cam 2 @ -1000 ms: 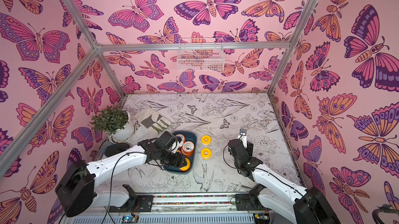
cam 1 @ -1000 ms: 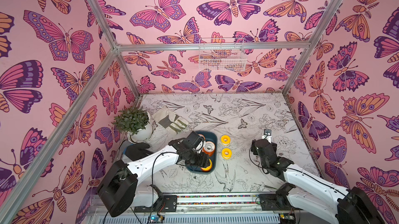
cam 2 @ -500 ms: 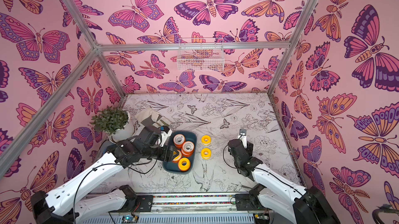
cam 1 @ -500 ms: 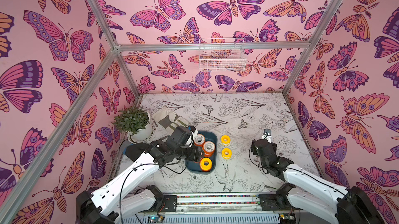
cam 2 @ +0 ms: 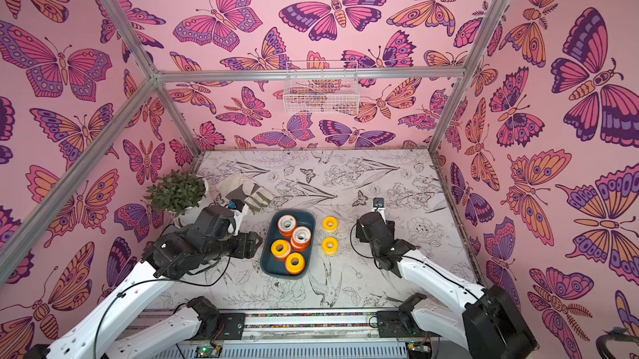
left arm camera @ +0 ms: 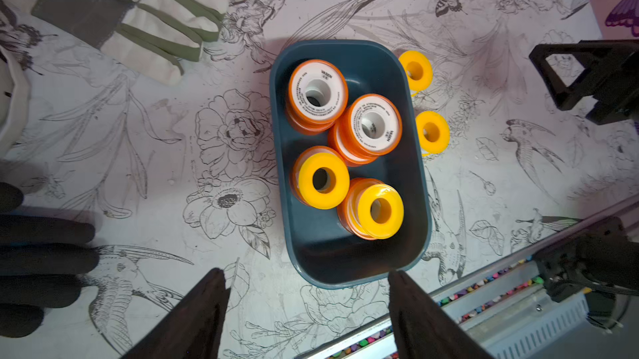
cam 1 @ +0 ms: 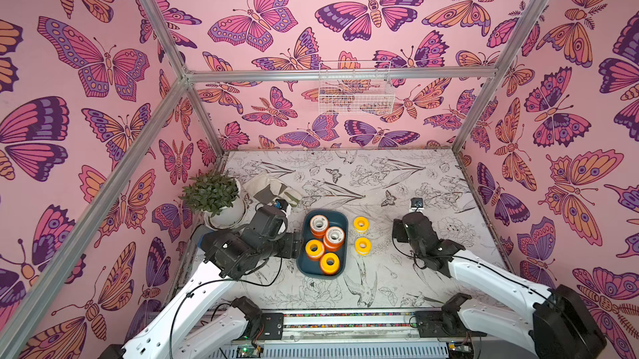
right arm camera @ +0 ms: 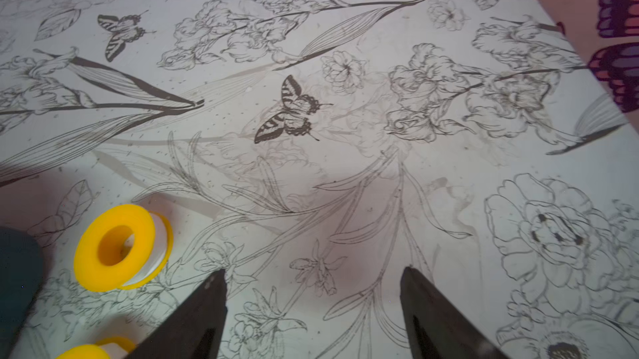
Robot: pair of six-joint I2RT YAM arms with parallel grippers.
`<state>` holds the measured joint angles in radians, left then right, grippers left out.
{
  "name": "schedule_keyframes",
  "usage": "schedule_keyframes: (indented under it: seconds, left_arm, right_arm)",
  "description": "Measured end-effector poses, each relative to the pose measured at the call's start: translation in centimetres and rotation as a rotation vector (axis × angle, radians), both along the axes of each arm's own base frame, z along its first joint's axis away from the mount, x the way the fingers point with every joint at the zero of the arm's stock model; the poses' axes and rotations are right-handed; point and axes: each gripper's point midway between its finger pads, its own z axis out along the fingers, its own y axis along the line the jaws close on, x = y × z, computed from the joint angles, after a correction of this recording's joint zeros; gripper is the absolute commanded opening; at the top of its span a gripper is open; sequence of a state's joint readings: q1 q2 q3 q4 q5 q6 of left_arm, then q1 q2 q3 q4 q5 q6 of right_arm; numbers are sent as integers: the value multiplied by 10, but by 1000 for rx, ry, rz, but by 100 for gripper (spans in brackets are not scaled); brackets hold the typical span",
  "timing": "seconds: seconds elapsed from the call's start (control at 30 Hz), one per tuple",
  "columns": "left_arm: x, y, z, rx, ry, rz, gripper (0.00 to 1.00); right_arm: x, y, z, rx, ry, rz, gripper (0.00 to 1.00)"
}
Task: Put the sealing tape into the storage box
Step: Pick up the sealing tape at the center of the board.
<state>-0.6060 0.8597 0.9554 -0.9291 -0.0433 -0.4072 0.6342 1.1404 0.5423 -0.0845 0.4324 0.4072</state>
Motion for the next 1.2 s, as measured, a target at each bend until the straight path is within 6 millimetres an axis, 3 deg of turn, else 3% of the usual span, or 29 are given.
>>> schedule_keyframes:
  seconds: [0.47, 0.67, 1.0, 1.2]
  left_arm:
    - [1, 15, -1, 43, -28, 44, 84]
    - [3, 17, -2, 46, -25, 56, 84]
    - [4, 19, -5, 46, -14, 62, 84]
    - [5, 19, -7, 50, -5, 69, 84]
  right_arm:
    - [34, 90, -37, 17, 339, 235, 86]
    - [31, 106, -52, -4, 430, 284, 85]
    - [23, 133, -58, -16, 487, 354, 85]
    - [24, 137, -60, -20, 503, 363, 82]
